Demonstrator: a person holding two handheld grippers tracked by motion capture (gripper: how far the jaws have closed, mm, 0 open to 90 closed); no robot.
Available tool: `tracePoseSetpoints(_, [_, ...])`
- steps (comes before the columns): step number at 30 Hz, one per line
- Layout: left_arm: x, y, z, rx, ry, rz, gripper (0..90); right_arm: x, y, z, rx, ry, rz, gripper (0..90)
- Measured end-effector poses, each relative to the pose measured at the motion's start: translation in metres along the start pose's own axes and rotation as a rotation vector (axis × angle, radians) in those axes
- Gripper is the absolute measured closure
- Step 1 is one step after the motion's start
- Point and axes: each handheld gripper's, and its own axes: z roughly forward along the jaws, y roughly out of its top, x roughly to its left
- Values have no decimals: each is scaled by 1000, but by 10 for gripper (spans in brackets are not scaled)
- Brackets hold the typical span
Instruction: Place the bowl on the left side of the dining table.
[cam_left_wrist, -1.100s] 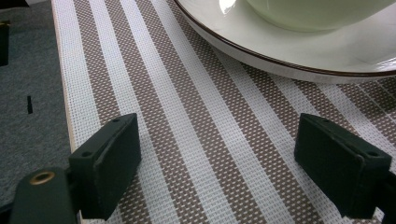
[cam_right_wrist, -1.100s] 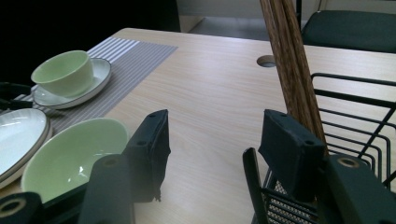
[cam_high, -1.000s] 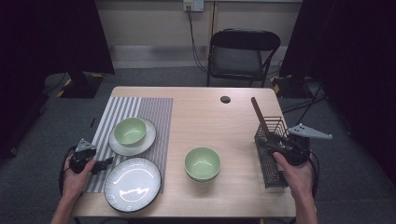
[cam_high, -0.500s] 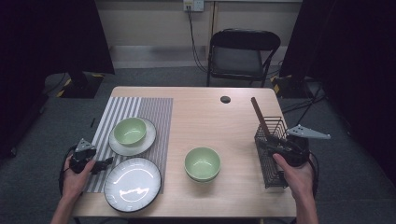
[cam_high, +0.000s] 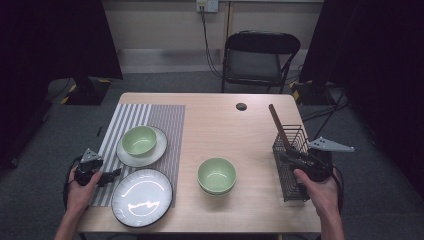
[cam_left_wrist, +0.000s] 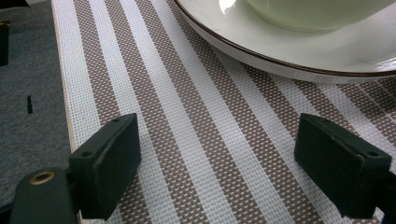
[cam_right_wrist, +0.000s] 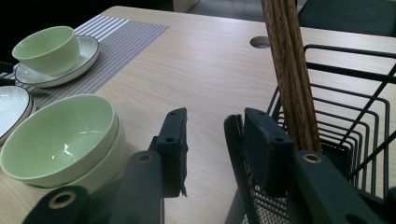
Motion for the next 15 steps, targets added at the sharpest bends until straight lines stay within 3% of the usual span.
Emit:
tracePoseSetpoints(10, [0,0,0,0,0,0,140,-2,-1,-3,-1,26,-3,618])
tracePoseSetpoints(15, [0,0,0,0,1,2,140,-3,-3,2,8,8,0,613])
